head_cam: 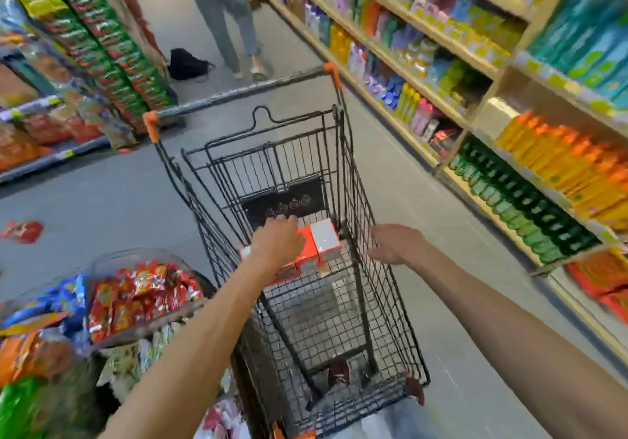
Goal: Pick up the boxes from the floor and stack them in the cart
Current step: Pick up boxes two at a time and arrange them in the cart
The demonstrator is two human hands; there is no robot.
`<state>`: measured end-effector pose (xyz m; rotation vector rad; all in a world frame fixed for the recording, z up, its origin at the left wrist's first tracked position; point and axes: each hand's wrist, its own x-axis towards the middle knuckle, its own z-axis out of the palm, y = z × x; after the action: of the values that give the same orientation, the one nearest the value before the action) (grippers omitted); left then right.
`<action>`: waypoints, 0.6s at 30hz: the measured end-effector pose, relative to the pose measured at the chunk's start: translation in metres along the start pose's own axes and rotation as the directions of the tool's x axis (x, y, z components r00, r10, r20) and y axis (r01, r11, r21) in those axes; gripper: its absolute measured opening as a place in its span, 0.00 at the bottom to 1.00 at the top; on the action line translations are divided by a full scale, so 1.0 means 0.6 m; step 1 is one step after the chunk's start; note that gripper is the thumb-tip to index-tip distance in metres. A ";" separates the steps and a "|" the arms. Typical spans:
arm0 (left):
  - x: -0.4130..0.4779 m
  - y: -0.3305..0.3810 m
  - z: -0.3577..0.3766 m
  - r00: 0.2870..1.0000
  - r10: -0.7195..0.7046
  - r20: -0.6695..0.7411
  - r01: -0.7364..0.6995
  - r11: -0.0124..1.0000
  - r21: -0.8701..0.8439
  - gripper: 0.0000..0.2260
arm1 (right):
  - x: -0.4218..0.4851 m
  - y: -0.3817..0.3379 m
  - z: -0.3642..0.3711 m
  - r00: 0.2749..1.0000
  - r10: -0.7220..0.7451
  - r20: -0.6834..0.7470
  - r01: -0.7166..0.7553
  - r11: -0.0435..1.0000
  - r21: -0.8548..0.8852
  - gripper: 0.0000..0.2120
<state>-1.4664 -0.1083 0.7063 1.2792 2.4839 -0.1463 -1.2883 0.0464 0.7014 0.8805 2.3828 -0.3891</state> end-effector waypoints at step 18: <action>-0.172 0.829 0.046 0.654 0.723 0.223 -0.720 0.505 0.475 0.19 | -0.635 0.594 0.353 0.687 0.727 0.024 -0.654 0.603 0.457 0.24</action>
<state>-1.0030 0.0982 0.7478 2.4480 1.7042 -0.6443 -0.7264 0.0252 0.7338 2.0308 1.8749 -0.5402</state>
